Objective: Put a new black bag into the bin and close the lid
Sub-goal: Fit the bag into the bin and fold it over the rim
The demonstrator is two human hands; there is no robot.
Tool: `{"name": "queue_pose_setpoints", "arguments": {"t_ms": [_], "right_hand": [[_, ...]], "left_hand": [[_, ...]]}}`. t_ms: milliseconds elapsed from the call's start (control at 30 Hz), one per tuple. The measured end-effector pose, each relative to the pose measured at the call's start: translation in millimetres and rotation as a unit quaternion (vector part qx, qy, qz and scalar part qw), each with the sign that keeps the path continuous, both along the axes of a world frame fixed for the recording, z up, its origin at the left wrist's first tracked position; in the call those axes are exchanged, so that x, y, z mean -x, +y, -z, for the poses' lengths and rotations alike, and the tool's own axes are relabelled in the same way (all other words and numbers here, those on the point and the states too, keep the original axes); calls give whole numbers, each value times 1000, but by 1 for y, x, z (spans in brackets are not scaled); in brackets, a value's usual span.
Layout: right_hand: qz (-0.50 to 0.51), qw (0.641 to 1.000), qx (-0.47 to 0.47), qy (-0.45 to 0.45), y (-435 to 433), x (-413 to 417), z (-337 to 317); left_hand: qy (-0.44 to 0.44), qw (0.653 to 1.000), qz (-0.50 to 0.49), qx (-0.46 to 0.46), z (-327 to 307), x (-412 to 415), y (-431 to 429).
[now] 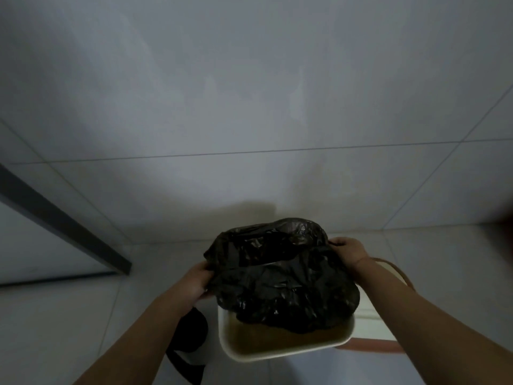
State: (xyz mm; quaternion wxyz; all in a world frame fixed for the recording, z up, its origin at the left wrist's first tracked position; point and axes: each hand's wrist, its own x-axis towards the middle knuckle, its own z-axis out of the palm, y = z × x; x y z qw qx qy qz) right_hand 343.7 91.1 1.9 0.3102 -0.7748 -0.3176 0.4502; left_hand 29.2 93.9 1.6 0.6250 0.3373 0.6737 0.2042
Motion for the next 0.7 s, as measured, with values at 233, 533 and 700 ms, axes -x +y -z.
{"name": "queue_pose_setpoints", "arguments": {"t_ms": [233,533,700], "right_hand": [[-168,979,-83,-77,-41,-4,-34],[-625,664,60,-405,-78,6,-107],[-593,629,-43,-501,-105,4,-91]], "left_hand": [[92,971,49,-216,-20,13,-33],[424,647,528,-351,-64,12,-65],[471,590,531,-385,-64,7,-86]]}}
